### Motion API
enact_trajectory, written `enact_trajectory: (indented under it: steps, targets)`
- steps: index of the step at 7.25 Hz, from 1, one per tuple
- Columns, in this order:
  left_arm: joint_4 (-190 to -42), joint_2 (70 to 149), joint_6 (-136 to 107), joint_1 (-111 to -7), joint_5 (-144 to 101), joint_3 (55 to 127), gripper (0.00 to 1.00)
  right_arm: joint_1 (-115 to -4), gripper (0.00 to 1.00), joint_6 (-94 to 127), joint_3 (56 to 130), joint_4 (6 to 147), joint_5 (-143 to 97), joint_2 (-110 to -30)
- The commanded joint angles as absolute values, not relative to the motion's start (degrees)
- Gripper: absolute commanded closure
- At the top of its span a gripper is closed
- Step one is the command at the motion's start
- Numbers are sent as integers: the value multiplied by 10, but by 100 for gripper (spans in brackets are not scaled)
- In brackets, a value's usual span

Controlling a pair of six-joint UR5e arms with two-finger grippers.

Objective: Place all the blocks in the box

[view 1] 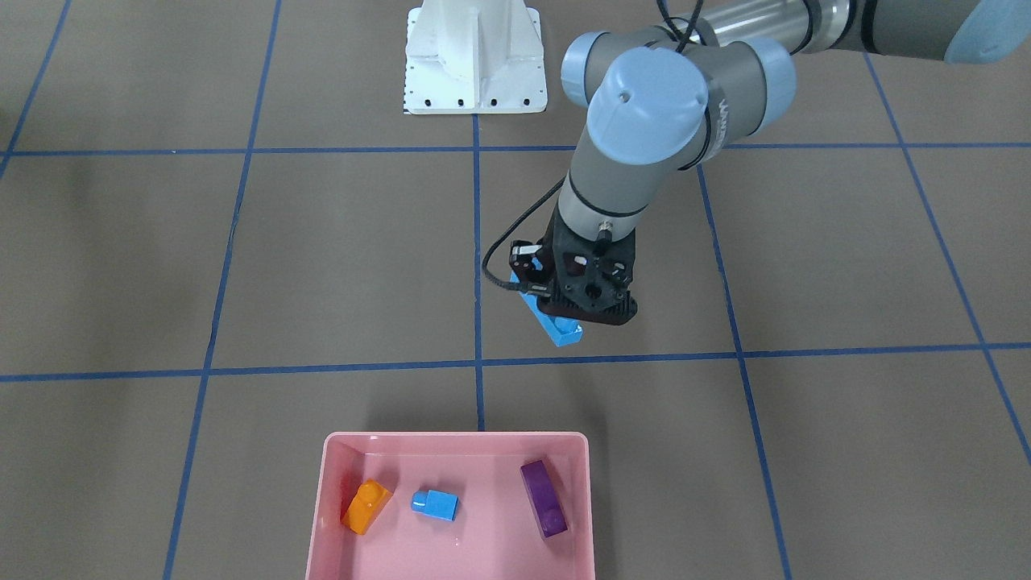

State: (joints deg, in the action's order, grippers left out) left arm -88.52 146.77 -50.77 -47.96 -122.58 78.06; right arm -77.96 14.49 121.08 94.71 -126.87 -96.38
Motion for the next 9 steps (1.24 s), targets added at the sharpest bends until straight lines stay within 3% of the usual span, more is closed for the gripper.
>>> enact_trajectory:
  steps: [1,2,4,5,6,9]
  targets:
    - [-924,1571,-509,-513,-1230,613,100,-802,0,114,1225,884,-1276,-1057]
    - [-966,1608,-514,-519,-1228,528,100,-804,0,114,1224,842,-1285,-1089]
    - [-1044,1663,-581,-521,-1176,425,100,-809,0,113,1225,818,-1299,-1111]
    - [-1082,1686,-591,-519,-1160,373,33,-810,0,113,1224,803,-1299,-1119]
    - [-1090,1689,-591,-518,-1159,367,1,-811,0,113,1225,803,-1300,-1121]
    - [-1086,1695,-587,-499,-1167,383,1,-815,0,113,1226,801,-1299,-1123]
